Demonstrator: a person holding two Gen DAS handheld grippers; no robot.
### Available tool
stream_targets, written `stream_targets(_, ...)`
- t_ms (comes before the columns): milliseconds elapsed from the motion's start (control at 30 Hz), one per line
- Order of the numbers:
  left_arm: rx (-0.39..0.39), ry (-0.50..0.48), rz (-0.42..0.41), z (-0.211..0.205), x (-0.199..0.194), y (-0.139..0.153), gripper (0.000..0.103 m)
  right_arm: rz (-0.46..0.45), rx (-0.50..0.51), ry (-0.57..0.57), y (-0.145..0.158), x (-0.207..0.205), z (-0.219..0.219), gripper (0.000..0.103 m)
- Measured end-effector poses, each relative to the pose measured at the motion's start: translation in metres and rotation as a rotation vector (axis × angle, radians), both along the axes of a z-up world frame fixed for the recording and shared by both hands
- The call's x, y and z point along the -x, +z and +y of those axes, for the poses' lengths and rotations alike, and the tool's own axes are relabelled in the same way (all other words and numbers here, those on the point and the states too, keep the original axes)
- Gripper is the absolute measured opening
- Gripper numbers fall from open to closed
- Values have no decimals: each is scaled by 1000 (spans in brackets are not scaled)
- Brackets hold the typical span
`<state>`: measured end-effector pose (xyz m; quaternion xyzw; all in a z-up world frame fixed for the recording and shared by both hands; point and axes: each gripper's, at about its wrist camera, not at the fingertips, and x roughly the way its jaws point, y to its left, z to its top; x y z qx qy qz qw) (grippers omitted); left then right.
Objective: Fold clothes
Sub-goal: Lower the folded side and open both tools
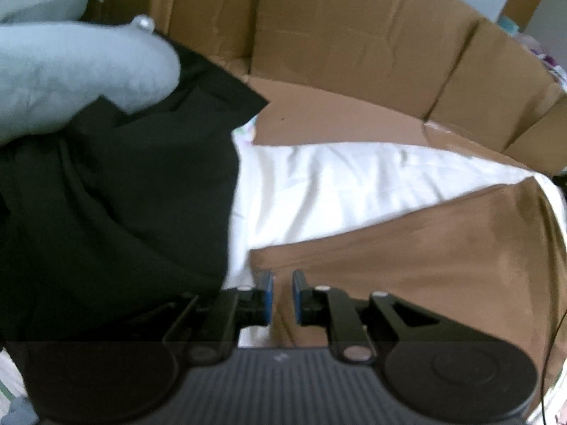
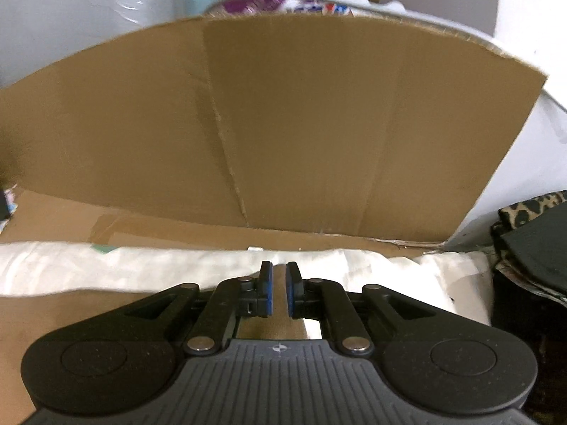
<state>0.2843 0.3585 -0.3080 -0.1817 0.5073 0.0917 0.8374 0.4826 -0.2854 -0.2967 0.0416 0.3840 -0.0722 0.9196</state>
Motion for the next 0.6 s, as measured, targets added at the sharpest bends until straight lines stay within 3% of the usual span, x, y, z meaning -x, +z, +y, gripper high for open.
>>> stream_targets(267,9,-15,-35,-21,34,29,22,-1,-6,32,29,64,-3,8)
stream_targets(367,17,-18,-36,-27,46,35,26,0,-4,31,37,94,-6,20)
stream_targets(567,8,-53,-27,-44,61,45,30,-16,-27,16,42,152,-18,22)
stream_targets(600,9,-56,-28,-46,64,46,31,-19,-35,10,42,161,-21,27)
